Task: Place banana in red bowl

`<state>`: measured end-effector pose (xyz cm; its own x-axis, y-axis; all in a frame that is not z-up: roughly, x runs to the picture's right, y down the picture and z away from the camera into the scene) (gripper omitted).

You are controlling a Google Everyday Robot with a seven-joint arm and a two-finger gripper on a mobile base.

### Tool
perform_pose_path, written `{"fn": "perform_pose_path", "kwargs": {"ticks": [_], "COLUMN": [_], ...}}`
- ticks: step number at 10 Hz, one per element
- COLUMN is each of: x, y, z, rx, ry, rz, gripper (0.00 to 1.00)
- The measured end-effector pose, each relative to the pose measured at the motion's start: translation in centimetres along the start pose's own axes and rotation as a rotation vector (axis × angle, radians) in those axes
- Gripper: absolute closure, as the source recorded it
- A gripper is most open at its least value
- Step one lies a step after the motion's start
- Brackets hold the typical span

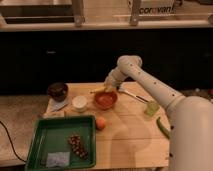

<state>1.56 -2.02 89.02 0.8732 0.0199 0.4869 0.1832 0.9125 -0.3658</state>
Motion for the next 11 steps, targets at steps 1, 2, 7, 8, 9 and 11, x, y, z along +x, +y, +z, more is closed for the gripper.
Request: {"fn": "perform_pose_path", "kwargs": {"ticks": [1,2,7,8,9,11], "x": [-0.12,-0.06,-0.06,-0.1,-0.09,-0.17], "y": [-0.15,-0.23,-0.74,-0.8,-0.9,-0.95], "z": [0.13,0.22,0.37,0.41,0.38,0.24], "rx": [-0.001,-0.001,-0.002,-0.004,-0.005,-0.006], "ry": [-0.003,-0.005,-0.017,-0.02,-0.023,-0.028], "rz": [0.0,0.001,0.006,0.006,0.008,0.009], "gripper": [0.98,0.98,0.98,0.98,0.98,0.85]}}
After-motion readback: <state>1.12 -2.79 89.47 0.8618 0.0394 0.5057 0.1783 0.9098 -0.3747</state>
